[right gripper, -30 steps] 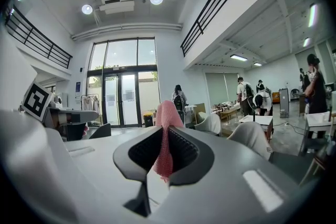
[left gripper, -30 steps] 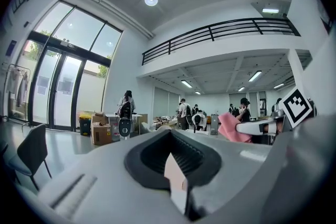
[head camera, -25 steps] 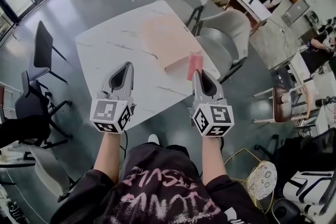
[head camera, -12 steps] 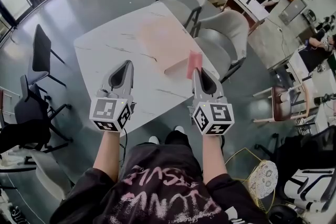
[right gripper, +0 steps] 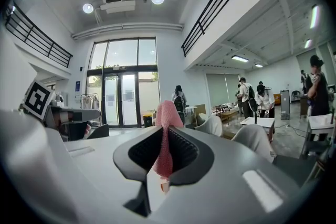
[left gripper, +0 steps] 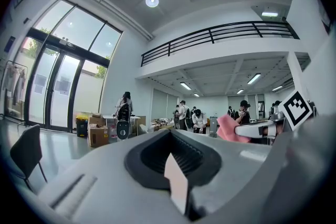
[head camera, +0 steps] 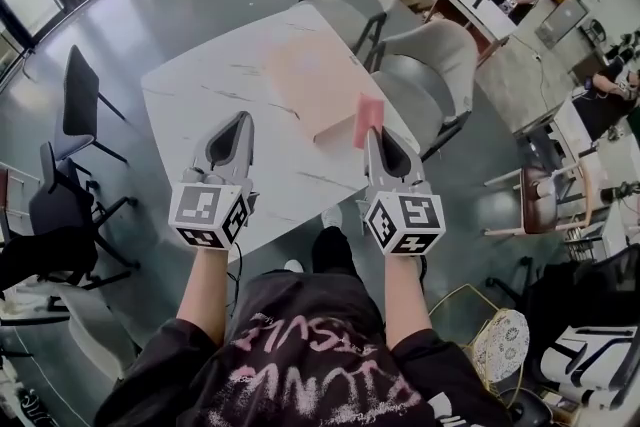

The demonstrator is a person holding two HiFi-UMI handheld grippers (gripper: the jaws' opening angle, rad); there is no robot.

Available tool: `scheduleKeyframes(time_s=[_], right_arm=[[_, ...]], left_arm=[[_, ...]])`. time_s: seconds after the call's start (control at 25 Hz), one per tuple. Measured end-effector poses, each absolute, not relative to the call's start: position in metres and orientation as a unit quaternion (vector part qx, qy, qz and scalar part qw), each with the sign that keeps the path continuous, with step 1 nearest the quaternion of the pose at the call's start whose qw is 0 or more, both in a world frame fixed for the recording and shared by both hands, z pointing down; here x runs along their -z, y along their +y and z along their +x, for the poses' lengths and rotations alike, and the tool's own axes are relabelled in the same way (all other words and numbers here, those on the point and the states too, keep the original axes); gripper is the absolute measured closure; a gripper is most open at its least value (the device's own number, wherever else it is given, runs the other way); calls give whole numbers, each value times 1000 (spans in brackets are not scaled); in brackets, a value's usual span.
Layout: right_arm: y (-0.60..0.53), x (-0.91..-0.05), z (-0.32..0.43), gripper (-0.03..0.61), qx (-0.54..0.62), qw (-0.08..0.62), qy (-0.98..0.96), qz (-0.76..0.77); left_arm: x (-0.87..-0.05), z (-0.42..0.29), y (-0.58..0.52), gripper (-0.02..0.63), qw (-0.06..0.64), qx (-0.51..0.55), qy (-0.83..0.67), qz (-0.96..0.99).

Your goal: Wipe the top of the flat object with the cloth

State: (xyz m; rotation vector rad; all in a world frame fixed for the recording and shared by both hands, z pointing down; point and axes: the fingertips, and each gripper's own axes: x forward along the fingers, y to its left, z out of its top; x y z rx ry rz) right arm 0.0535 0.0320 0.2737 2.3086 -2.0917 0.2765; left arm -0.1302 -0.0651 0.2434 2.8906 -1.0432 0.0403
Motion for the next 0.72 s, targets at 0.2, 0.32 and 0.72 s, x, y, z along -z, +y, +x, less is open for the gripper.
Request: scheduleKeyframes(time_s=[0.2,0.32,0.72], right_arm=[[23,-274,61,528,-90,4,-673,734],[17,-274,70,528,-90,2,-675,732],[-16,-279,100,528,-95,2,-684,723]], left_arm=[[-244,-123,-71,612,33,-16,-345,938],[-244,-116,-77,612,32,-18,-349,936],[-249,-92,-102,612,40,-21,-364,930]])
